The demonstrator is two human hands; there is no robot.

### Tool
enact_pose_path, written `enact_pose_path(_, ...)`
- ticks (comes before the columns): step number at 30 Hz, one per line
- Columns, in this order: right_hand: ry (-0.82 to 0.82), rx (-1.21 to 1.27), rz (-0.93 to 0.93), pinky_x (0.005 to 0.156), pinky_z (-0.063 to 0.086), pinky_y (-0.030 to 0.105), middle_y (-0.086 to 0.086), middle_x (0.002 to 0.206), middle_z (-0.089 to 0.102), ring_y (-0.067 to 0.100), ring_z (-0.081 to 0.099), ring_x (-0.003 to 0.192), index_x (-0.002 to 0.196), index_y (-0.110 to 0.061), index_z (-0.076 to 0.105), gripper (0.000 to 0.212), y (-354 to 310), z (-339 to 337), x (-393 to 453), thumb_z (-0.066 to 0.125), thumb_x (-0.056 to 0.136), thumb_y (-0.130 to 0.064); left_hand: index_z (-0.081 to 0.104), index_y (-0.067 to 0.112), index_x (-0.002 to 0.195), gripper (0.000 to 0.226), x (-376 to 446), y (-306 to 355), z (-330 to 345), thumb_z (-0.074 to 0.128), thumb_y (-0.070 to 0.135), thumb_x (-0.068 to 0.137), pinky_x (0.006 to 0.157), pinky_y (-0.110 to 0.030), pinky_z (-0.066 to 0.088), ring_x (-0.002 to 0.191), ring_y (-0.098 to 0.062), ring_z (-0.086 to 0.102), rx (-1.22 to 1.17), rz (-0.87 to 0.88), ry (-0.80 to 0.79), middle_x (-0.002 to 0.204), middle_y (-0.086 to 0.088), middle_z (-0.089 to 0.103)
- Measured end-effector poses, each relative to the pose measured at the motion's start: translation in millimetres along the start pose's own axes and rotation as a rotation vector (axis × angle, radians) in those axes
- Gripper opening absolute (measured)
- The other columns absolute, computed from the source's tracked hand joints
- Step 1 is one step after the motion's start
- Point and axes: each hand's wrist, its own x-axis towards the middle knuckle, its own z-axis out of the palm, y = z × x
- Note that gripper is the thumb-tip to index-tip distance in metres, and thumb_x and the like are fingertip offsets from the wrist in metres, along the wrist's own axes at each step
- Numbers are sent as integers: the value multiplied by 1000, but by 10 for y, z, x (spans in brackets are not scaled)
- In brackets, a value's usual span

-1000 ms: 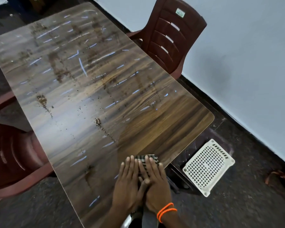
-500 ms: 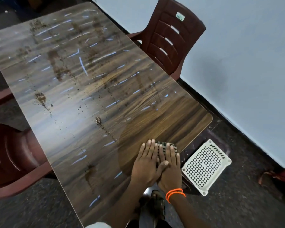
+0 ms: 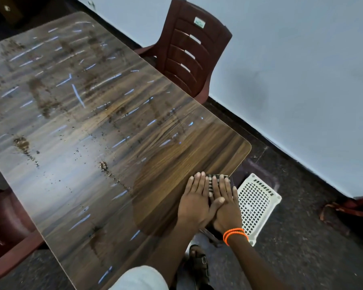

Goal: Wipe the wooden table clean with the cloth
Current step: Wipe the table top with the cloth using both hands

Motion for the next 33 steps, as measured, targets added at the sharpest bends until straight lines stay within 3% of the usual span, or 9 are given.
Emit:
enact_pose_path(5,-3,50,48,125,13,48,8,171,3,25,-1,157,162,-15,12,80,-358,151,-313,55,96,-28,19,8,161,85,-345,-183,59,9,69,102,127,-45,4,157,-20,-3,32,21,51,169,-12,13)
enact_pose_path(9,-22,84,-22,122,16,46,10,169,16,26,11,157,160,-11,24,70,-837,234,-782,42,95,-33,27,9,159,77,-1019,-460,188,24,64,105,125,-47,13,157,-21,8,-2,-19,109,168,-10,19)
enact_pose_path(14,-126,89,-202,117,25,45,7,165,30,23,22,154,154,-17,41,61,-1275,424,-1174,38,97,-37,40,2,152,73,-1823,-689,374,22,55,106,121,-51,21,154,-27,24,-1,-204,203,163,-15,32)
enact_pose_path(16,-116,75,-258,117,24,44,7,165,29,22,25,153,155,-19,38,62,-1314,428,-1191,40,96,-37,39,2,152,73,-1903,-714,382,21,55,106,122,-49,19,154,-27,22,-13,-253,182,163,-15,31)
enact_pose_path(22,-114,22,-369,124,14,46,5,170,11,22,5,157,162,-21,15,70,-1182,303,-594,40,98,-38,23,5,159,77,-1385,-737,124,16,60,107,125,-45,8,158,-22,3,-90,-295,146,168,-13,13)
enact_pose_path(25,-101,-55,-333,125,10,47,8,171,4,24,-4,157,162,-18,10,78,-1172,346,-44,44,94,-37,28,5,158,82,-853,-932,-94,7,64,104,126,-45,7,157,-22,6,-56,-277,162,167,-14,19)
enact_pose_path(29,-65,-77,-254,124,12,48,14,169,14,29,7,157,161,-12,19,79,-1396,372,508,41,89,-33,19,11,162,96,-377,-1290,-367,-15,70,93,126,-43,-3,157,-17,-1,15,-264,116,169,-9,14)
enact_pose_path(31,-61,-67,-221,123,11,49,17,167,18,31,12,156,160,-9,23,79,-1630,399,588,35,86,-34,17,14,162,98,-351,-1493,-485,-18,71,91,126,-44,-4,157,-14,-3,42,-253,108,170,-6,13)
enact_pose_path(33,-79,-52,-227,124,10,50,18,168,16,32,11,156,160,-10,21,83,-1871,440,557,42,84,-33,15,15,162,96,-467,-1707,-555,-16,71,91,126,-43,-4,157,-14,-4,58,-244,98,170,-5,12)
